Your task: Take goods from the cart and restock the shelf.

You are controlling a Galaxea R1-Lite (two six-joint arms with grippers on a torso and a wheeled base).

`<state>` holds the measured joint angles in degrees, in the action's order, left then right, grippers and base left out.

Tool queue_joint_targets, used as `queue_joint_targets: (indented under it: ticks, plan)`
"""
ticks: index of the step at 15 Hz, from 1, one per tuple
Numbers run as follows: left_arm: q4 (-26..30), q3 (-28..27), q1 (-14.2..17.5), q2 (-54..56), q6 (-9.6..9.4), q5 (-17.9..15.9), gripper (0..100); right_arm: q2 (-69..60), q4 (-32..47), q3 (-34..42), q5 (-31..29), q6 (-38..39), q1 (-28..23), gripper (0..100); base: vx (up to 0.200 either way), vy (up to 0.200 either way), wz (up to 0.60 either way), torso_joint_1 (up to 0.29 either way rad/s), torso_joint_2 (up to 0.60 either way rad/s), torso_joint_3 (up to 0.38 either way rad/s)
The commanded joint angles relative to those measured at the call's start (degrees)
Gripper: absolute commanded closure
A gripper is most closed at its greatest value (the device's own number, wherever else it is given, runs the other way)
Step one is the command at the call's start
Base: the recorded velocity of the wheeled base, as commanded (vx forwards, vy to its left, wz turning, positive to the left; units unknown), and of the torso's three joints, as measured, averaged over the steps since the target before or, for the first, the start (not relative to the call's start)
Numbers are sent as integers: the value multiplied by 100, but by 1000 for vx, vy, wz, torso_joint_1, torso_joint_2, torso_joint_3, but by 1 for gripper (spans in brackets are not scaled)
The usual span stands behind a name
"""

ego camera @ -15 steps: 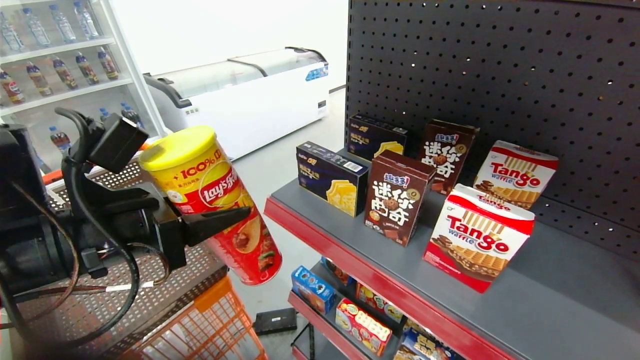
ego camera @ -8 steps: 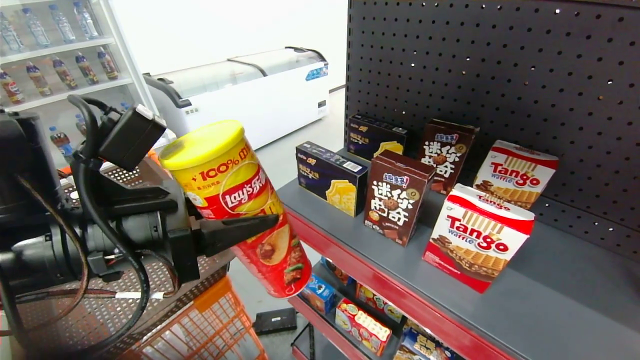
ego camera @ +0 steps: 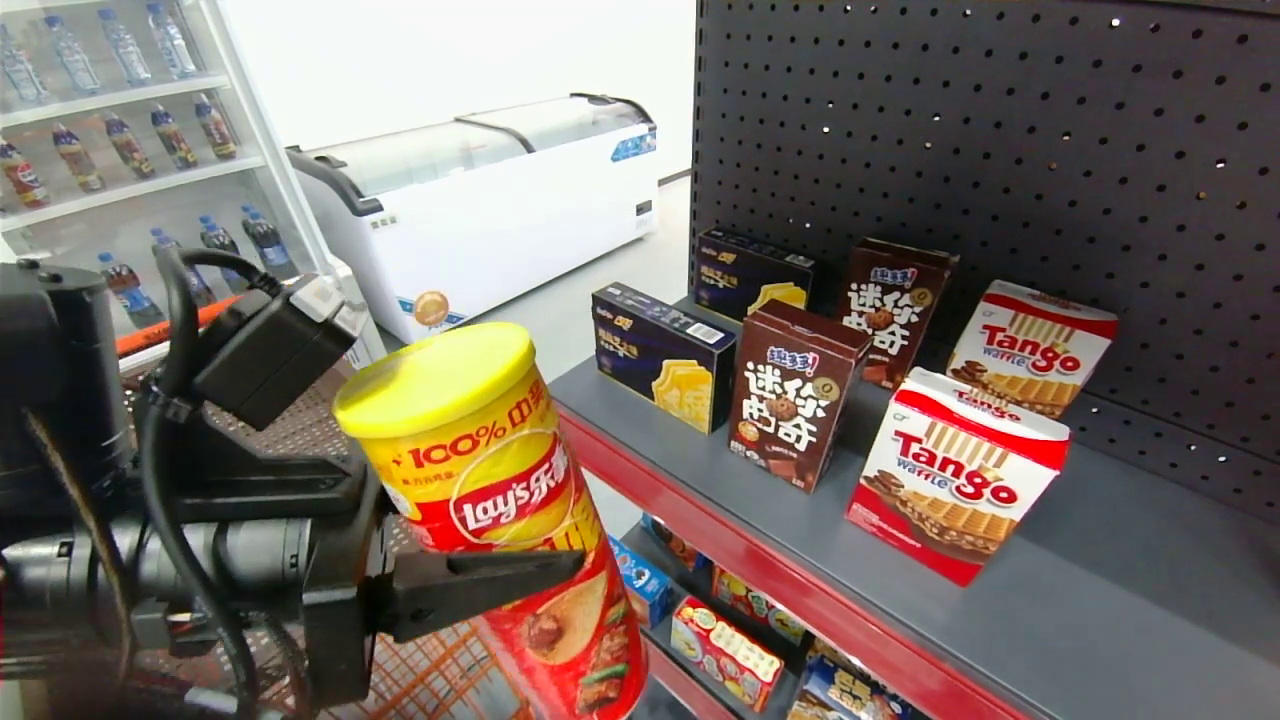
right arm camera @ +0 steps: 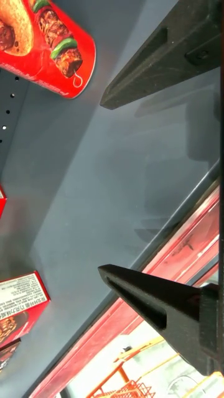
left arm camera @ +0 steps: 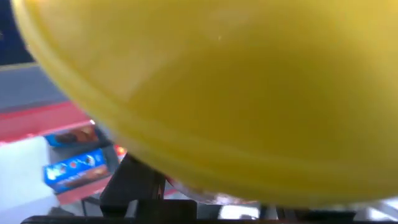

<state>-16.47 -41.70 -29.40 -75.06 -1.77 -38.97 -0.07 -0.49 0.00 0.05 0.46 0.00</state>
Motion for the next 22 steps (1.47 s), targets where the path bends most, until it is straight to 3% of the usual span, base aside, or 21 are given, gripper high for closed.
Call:
queue_joint_targets:
  ticks: [1, 10, 17, 22]
  plan:
    - [276, 4, -145, 343, -69, -75, 100, 7, -4, 0, 4, -2, 0, 0, 0, 0, 0, 0, 0, 0]
    - [373, 294, -145, 387, -474, -295, 100, 7, -4, 0, 4, -2, 0, 0, 0, 0, 0, 0, 0, 0]
    - [364, 242, -197, 395, -482, -304, 100, 7, -4, 0, 4, -2, 0, 0, 0, 0, -600, 3, 2, 2]
    - [364, 224, -452, 395, -474, -295, 100, 7, -4, 0, 4, -2, 0, 0, 0, 0, -600, 1, 2, -1]
